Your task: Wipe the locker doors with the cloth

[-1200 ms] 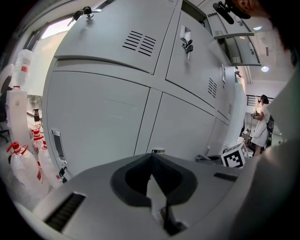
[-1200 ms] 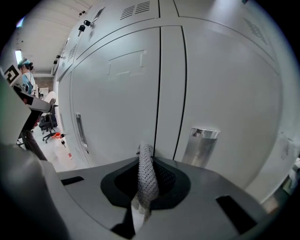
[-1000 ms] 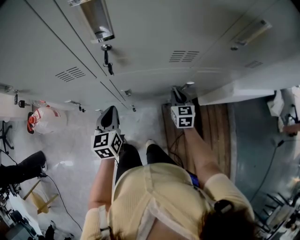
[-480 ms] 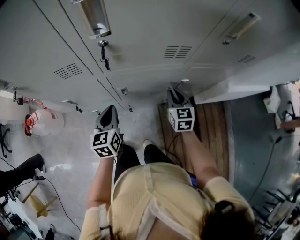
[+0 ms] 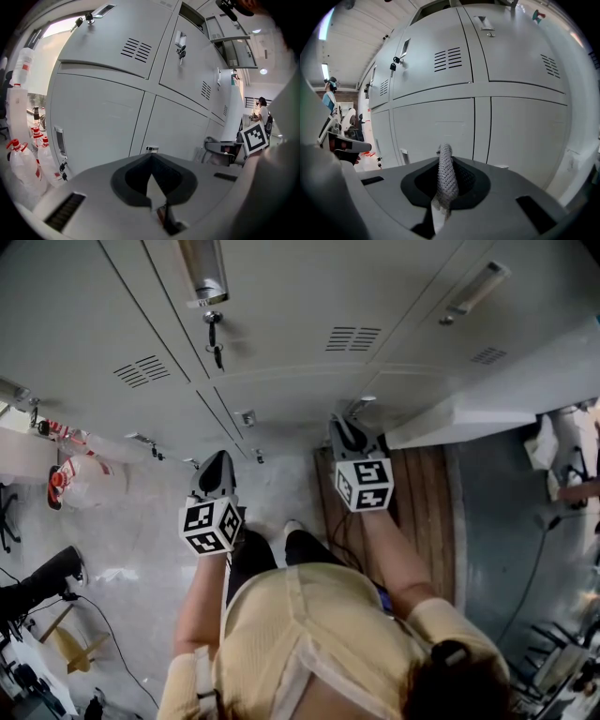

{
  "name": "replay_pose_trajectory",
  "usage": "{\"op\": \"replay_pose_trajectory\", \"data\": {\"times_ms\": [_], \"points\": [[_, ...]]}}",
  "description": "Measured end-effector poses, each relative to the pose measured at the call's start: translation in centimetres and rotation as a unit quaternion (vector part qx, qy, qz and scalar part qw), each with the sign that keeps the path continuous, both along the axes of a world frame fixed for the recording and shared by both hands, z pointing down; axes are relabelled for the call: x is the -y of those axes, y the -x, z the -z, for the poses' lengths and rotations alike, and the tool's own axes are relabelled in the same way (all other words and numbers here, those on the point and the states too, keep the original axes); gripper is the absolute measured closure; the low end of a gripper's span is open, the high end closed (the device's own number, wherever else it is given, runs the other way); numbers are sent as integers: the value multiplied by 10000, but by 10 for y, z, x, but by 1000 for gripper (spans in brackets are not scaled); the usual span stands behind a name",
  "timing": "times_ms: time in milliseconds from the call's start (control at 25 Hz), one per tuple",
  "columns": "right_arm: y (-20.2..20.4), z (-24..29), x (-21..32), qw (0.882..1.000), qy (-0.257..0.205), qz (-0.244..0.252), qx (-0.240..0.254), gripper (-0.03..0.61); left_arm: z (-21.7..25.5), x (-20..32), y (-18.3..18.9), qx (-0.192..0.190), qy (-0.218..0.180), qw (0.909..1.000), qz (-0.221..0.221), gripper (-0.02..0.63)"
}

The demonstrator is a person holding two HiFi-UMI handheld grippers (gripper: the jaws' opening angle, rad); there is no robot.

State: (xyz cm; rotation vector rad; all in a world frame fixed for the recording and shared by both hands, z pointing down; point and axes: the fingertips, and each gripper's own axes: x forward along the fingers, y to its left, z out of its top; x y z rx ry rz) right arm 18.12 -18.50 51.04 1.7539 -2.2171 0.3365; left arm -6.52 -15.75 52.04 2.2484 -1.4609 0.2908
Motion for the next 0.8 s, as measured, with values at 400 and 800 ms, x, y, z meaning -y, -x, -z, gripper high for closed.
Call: {"op": "replay_pose_trajectory", "data": {"times_ms": [400,800], "points": [[21,21,-11,9995,-17,200,251,558,10,-7,10,-71,-94,9998,135,612],[33,30,-27,9989,21,296,360,558,17,-11,16,-143,-189,9995,192,612]]}}
